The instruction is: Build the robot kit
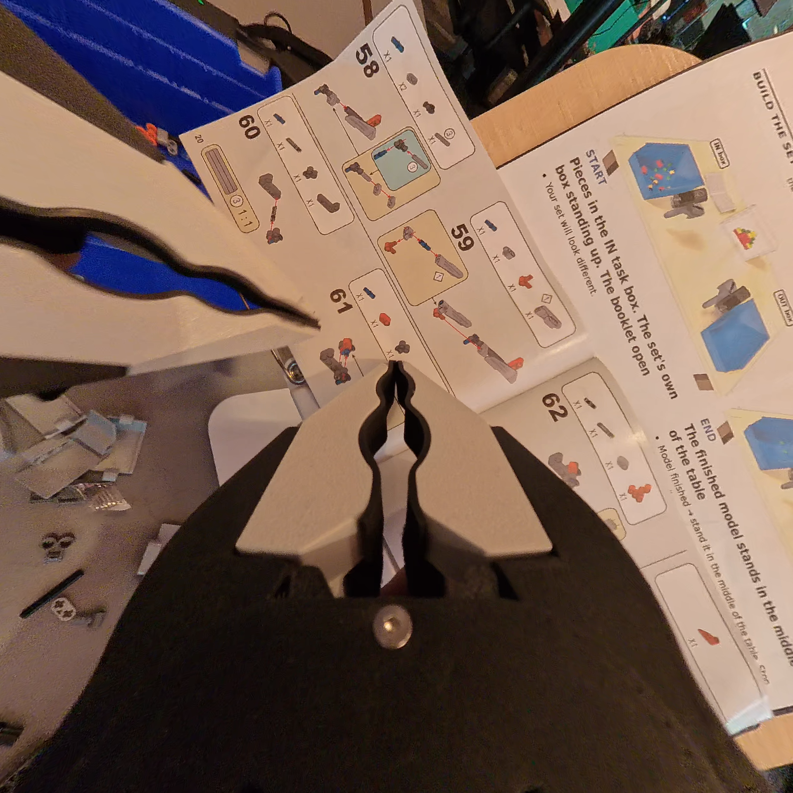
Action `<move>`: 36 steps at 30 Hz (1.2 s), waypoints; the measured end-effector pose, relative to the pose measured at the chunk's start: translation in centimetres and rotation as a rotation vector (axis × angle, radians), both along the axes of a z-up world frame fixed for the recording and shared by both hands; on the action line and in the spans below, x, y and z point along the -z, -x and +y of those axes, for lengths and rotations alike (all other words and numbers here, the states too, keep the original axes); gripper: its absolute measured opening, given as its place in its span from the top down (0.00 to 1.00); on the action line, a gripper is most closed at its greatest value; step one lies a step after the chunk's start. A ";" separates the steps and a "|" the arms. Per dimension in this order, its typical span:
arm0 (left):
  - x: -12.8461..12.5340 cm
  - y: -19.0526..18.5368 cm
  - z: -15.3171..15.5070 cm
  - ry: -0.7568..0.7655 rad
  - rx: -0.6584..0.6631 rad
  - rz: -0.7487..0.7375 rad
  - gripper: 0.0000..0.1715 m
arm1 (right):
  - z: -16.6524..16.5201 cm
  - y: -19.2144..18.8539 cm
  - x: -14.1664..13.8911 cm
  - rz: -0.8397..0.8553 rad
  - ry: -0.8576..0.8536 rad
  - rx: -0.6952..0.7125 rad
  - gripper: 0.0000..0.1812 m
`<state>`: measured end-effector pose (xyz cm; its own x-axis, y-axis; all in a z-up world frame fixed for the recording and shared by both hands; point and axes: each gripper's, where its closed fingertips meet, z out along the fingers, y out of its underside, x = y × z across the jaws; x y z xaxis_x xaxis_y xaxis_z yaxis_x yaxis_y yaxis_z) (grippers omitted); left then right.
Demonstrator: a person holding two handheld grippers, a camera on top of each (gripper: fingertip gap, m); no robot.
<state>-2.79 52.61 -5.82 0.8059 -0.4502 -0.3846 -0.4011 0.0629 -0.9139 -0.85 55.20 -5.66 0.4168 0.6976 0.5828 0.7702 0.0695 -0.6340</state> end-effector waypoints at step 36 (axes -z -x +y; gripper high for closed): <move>-0.2 5.9 4.3 0.416 0.065 -0.573 1.00 | -1.6 5.4 2.1 0.145 -0.043 -0.013 1.00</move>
